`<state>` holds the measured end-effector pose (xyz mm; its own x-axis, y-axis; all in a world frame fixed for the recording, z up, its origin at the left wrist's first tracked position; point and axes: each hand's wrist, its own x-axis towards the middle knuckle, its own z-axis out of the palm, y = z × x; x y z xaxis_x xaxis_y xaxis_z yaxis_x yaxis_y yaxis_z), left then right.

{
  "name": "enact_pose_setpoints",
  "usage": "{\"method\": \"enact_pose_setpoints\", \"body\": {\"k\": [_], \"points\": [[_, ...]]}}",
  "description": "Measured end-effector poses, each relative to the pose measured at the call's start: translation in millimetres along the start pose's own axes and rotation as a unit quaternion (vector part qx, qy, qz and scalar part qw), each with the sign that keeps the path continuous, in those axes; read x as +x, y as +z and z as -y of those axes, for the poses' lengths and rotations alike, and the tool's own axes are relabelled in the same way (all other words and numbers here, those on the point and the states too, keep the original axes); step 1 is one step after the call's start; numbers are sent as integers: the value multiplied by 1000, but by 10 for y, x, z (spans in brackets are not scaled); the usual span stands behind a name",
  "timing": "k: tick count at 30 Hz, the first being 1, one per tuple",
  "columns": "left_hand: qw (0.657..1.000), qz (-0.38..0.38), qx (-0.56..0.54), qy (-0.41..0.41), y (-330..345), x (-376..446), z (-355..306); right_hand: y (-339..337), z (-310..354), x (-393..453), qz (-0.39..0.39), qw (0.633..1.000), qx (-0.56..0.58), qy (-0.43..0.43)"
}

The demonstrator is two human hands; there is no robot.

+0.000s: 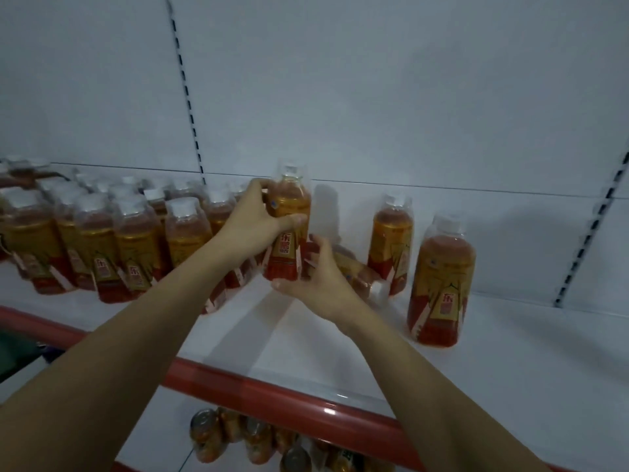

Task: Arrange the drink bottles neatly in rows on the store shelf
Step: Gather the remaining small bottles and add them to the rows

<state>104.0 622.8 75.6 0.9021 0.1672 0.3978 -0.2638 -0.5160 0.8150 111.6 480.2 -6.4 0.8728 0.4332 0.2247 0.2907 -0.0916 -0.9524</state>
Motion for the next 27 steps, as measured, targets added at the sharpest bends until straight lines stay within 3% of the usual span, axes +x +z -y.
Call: {"method": "enact_pose_setpoints", "body": {"k": [4,14,17,20,24,27], "points": [[999,-19,39,0,44,175,183,317,-158,498,-58,996,48,41],[997,-16,-75,-7,62,480,731,588,-368,840,-150,981,-107,55],[987,-18,-157,-24,163,479,877,456,-405,761,-204,962,-175,46],[987,-2,-158,-16,362,497,879,260,-385,667,-254,932,-248,74],[993,43,-113,4,535,637,862,247,-408,681,-263,909,-314,82],[995,44,-90,1,540,713,904,333,-418,696,-241,912,-318,96]]}}
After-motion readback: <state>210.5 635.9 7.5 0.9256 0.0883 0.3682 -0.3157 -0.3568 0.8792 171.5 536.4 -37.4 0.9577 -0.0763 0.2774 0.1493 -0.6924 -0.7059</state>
